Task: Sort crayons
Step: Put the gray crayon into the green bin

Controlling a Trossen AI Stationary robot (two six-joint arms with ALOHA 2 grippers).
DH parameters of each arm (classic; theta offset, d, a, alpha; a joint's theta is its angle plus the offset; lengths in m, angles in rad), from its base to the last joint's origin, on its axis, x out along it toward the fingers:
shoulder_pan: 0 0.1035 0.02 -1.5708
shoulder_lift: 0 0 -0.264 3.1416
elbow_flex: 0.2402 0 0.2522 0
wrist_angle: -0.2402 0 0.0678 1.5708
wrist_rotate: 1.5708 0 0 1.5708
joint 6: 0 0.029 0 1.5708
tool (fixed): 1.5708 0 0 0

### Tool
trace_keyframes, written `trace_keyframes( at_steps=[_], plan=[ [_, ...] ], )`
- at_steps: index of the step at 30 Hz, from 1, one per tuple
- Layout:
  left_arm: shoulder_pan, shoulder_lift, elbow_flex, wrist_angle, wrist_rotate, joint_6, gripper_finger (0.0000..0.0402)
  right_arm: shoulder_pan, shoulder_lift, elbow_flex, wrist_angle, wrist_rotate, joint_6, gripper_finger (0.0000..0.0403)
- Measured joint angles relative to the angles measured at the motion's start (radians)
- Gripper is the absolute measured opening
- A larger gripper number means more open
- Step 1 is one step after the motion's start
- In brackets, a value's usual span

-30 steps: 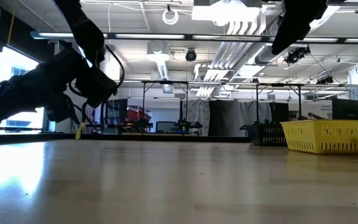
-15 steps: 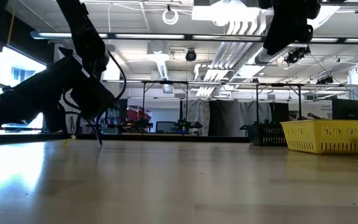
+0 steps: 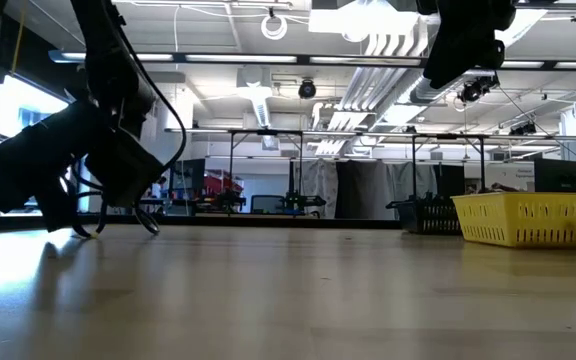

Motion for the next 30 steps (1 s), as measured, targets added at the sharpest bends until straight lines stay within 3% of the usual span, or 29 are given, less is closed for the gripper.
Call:
trace_keyframes(
  at_steps=[4, 10, 16, 24, 30],
  plan=[
    [0.0, 0.0, -0.023, 0.052, 0.058, -0.025, 0.0068, 0.0, 0.0, 0.0, 0.0, 0.0, 0.0, 0.0106],
    [-0.002, -0.001, -0.02, 0.05, 0.064, -0.034, 0.001, 0.001, 0.0, 0.0, 0.0, 0.0, -0.003, 0.0106],
    [-0.003, 0.002, 0.008, 0.044, 0.058, -0.031, 0.0009, 0.001, 0.0, 0.0, 0.0, 0.0, -0.011, 0.0106],
    [0.008, 0.002, 0.184, 0.075, 0.056, -0.015, 0.0004, 0.0, 0.0, 0.0, 0.0, 0.02, -0.027, 0.0106],
    [0.027, 0.002, 0.405, 0.24, 0.007, -0.005, 0.0002, 0.0, 0.0, 0.0, 0.0, 0.049, -0.015, 0.0106]
  ],
)
